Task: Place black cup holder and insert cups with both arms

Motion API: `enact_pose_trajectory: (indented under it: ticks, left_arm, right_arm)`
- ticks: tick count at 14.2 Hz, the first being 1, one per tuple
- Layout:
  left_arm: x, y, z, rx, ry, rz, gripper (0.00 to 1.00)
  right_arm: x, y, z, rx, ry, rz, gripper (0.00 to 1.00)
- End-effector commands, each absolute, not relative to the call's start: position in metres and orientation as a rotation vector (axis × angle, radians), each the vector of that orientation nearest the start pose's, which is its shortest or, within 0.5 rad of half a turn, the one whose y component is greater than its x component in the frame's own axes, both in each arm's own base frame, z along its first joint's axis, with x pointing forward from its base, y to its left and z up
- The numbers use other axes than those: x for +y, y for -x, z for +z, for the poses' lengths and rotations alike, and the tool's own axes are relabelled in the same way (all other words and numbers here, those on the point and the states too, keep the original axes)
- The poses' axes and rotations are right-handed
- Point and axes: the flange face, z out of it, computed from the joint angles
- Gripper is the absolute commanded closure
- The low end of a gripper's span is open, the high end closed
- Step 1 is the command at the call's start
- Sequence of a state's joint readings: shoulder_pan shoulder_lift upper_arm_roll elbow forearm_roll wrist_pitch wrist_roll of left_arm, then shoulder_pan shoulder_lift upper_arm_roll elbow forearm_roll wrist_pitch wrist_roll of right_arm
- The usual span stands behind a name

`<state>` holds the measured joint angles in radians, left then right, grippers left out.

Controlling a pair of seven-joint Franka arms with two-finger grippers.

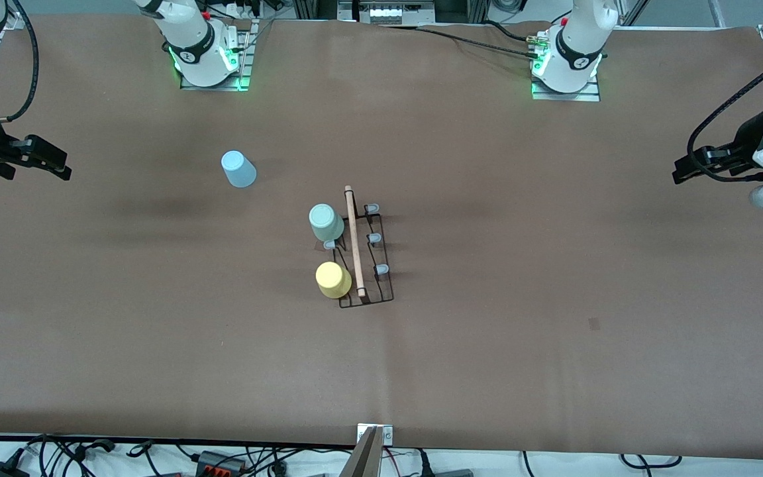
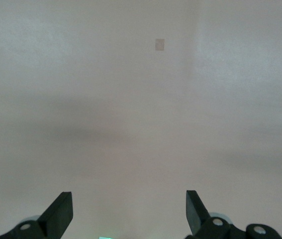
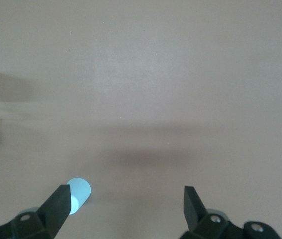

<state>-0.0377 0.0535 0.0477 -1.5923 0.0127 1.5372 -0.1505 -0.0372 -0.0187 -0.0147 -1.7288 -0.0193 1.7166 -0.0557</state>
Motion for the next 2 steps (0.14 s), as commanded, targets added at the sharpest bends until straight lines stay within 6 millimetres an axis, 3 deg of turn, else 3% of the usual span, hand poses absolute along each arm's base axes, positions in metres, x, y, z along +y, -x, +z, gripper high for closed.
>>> enact_pose_trajectory:
  ticks: [1,2]
  left_arm:
    - [0.0063,-0.5618,0.5858,-0.229,3.135,0.172,0.00]
    - [0.0072,-0.5617,0.5851,-0.232,3.135,0.175,0.00]
  right_arm:
    - [-0.0297,-0.5491,0.5766,-0.026,3.159,-0.013,0.00]
    - [-0.0297,-0.5489,0.5765,-0.023,3.159,-0.011,0.00]
